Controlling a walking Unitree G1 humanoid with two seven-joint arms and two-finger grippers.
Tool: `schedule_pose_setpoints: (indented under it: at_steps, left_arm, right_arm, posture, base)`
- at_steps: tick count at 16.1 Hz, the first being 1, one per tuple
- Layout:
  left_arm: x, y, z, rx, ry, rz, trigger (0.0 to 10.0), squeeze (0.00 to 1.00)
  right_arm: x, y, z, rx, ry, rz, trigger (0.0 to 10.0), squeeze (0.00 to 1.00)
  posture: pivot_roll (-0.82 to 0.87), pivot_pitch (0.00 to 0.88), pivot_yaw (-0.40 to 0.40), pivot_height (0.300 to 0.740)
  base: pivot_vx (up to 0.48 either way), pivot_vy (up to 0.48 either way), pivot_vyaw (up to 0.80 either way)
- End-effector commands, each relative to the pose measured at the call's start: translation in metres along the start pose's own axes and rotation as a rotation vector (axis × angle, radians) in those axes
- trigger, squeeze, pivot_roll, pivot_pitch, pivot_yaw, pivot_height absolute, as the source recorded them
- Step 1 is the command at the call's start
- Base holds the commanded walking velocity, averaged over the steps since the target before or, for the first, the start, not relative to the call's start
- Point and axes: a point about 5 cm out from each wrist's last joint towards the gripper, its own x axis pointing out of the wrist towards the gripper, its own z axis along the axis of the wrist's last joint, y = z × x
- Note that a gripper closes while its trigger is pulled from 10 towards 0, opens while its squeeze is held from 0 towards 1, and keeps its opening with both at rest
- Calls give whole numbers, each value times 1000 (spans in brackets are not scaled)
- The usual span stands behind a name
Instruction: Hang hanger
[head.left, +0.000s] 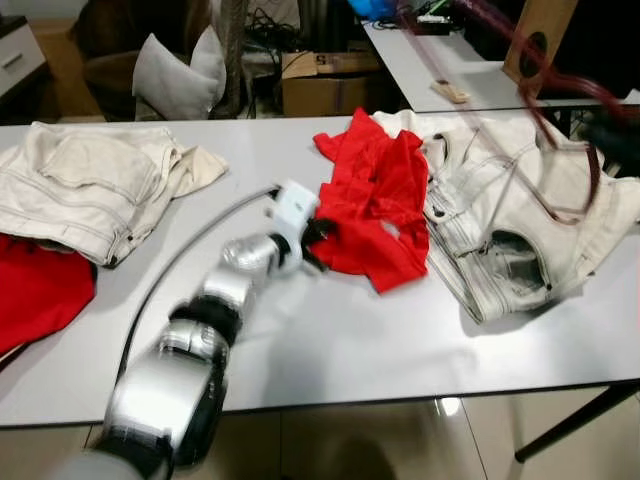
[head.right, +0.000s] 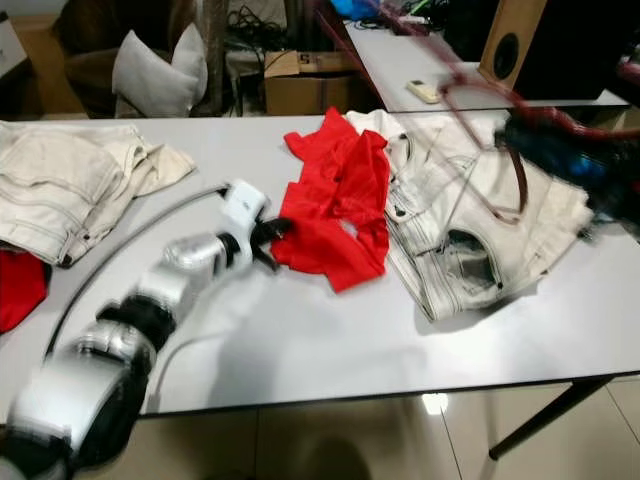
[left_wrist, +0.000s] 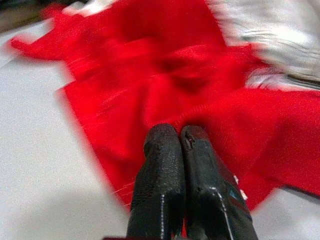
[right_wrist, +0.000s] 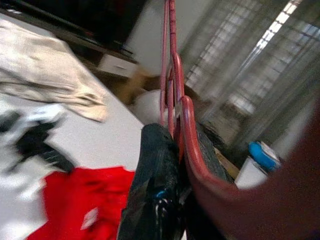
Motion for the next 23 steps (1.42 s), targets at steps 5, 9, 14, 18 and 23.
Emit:
schedule_pose_setpoints:
  at_steps: [5,9,14,18,23]
  left_arm:
    - [-13,-53,46,159,-152,-310,10000,1000]
    - [-57,-58,42,448,139,-527,10000,1000]
    - [-97,-38,67,274,65,-504,10000,1000]
    - [-120,-3,69,55,-215,100,10000,157]
    - [-138,-7,31,-112,-175,457,10000,0]
  right_arm:
    - [48,32,-43,200,111,-92,10000,0]
    - [80,57,-60,284,164,-128,10000,0]
    - [89,64,-56,406,142,-119,10000,0]
    - [97,91,-46,472,70,-219,10000,0]
    - [87,126,-67,565,134,-333,10000,0]
  posture:
    - [-115,0,26,740]
    - [-75,0,2,740]
    - [-83,0,8,740]
    - [-56,0,33,740]
    - [-32,14,-40,740]
  base:
    - [0,0,0]
    - [0,0,0]
    - [0,0,0]
    - [0,0,0]
    - [0,219,0]
